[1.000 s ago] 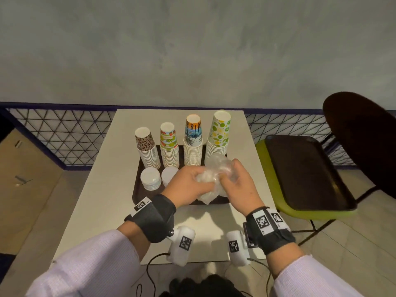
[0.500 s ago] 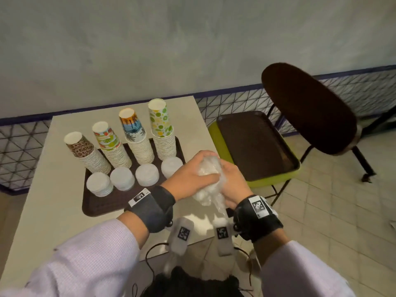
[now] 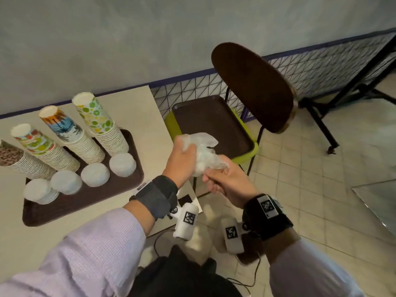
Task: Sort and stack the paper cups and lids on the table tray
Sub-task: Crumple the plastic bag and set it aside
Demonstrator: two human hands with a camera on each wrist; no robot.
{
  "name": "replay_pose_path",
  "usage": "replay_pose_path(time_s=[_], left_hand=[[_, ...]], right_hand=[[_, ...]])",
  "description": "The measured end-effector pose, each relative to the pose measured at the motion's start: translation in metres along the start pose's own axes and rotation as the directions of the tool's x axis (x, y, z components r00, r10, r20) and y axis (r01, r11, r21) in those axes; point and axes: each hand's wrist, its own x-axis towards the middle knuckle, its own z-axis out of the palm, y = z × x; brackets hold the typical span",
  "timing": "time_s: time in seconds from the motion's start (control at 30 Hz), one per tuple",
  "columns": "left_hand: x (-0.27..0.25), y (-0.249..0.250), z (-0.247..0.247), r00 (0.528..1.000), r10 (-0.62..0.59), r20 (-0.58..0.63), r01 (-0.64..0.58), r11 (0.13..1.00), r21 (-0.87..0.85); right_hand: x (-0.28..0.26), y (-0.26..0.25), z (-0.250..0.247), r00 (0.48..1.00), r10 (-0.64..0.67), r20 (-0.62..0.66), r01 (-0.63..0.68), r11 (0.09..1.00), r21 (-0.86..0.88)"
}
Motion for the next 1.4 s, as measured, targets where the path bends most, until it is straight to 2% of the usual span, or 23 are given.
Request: replay_pose_path(time_s=[0.1,0.17,0.23,0.3,0.37,0.4,0.43,0.5,0.57,0.6,0.67,0.7,0.77,0.83,0.87,0.97,1.03,1.1,1.17,1.23,1.3,1.33,1.4], left_hand=[[0.003,-0.014,0.029,0.991,-0.005,0.135,-0.016,0.988,0.154],[0.003,-0.009,0.042,0.984,-0.035,0.173,0.004,0.984,0.177],[-0.002,0.006,0.052,0.971,-0.08,0.226,0.048,0.989,0.141],[-0.01,0.022,0.061,0.951,-0.121,0.284,0.115,0.993,0.035],[-0.015,0.034,0.07,0.929,-0.208,0.306,0.241,0.968,-0.074],[-0.017,0.038,0.073,0.922,-0.262,0.285,0.294,0.953,-0.078],[-0.015,0.039,0.076,0.925,-0.305,0.228,0.311,0.95,0.007],[-0.009,0.035,0.074,0.96,-0.263,0.095,0.224,0.926,0.304],[-0.01,0.038,0.066,0.983,-0.145,0.109,0.065,0.84,0.539],[-0.007,0.036,0.062,0.987,-0.075,0.145,-0.026,0.806,0.592],[0.0,0.034,0.052,0.97,0.079,0.232,-0.197,0.812,0.55],[0.004,0.031,0.047,0.95,0.115,0.291,-0.243,0.857,0.455],[0.011,0.021,0.04,0.881,0.143,0.451,-0.29,0.916,0.277],[0.012,0.015,0.039,0.79,0.21,0.576,-0.434,0.855,0.284],[0.013,0.011,0.04,0.77,0.234,0.594,-0.488,0.815,0.313],[0.02,0.0,0.047,0.815,0.237,0.528,-0.467,0.808,0.36],[0.019,-0.003,0.053,0.807,0.227,0.545,-0.484,0.784,0.389],[0.017,-0.006,0.058,0.771,0.186,0.609,-0.481,0.797,0.365],[0.011,-0.006,0.061,0.752,0.063,0.656,-0.402,0.833,0.38],[0.009,-0.018,0.057,0.755,-0.074,0.651,-0.302,0.843,0.446],[0.004,-0.033,0.045,0.756,-0.165,0.633,-0.241,0.83,0.504],[0.001,-0.043,0.035,0.733,-0.199,0.65,-0.242,0.818,0.522],[-0.01,-0.059,0.018,0.656,-0.298,0.694,-0.268,0.767,0.583]], right_hand=[[0.005,-0.008,-0.022,0.974,-0.126,-0.189,0.11,0.99,-0.092],[0.005,-0.013,-0.03,0.956,-0.178,-0.233,0.155,0.982,-0.112],[0.004,-0.017,-0.034,0.959,-0.191,-0.211,0.175,0.98,-0.091],[0.003,-0.018,-0.034,0.98,-0.156,-0.124,0.157,0.988,0.004],[0.005,-0.015,-0.031,0.996,-0.068,-0.064,0.075,0.99,0.117],[0.006,-0.014,-0.03,0.998,-0.012,-0.065,0.022,0.987,0.162],[0.008,-0.01,-0.031,0.996,0.028,-0.084,-0.012,0.983,0.182],[0.01,-0.004,-0.034,0.988,0.046,-0.146,-0.014,0.977,0.214],[0.01,0.001,-0.037,0.977,0.041,-0.21,0.019,0.961,0.277],[0.01,0.003,-0.038,0.968,0.047,-0.246,0.032,0.951,0.308],[0.013,0.007,-0.041,0.936,0.074,-0.345,0.038,0.951,0.307],[0.015,0.009,-0.041,0.916,0.083,-0.392,0.038,0.956,0.292],[0.02,0.011,-0.043,0.898,0.091,-0.431,0.038,0.959,0.28],[0.024,0.014,-0.046,0.905,0.1,-0.414,0.027,0.957,0.29],[0.025,0.015,-0.048,0.915,0.121,-0.386,0.007,0.949,0.314],[0.021,0.022,-0.057,0.944,0.175,-0.279,-0.021,0.877,0.48],[0.015,0.032,-0.065,0.953,0.148,-0.263,-0.01,0.886,0.463],[0.007,0.044,-0.074,0.946,0.122,-0.3,0.006,0.92,0.393],[0.0,0.052,-0.085,0.923,0.165,-0.347,-0.032,0.933,0.358],[-0.008,0.058,-0.102,0.864,0.242,-0.442,-0.148,0.96,0.236],[-0.016,0.073,-0.124,0.787,0.296,-0.541,-0.328,0.944,0.039],[-0.018,0.086,-0.137,0.76,0.302,-0.576,-0.391,0.92,-0.034],[-0.026,0.103,-0.156,0.716,0.324,-0.618,-0.507,0.851,-0.141]])
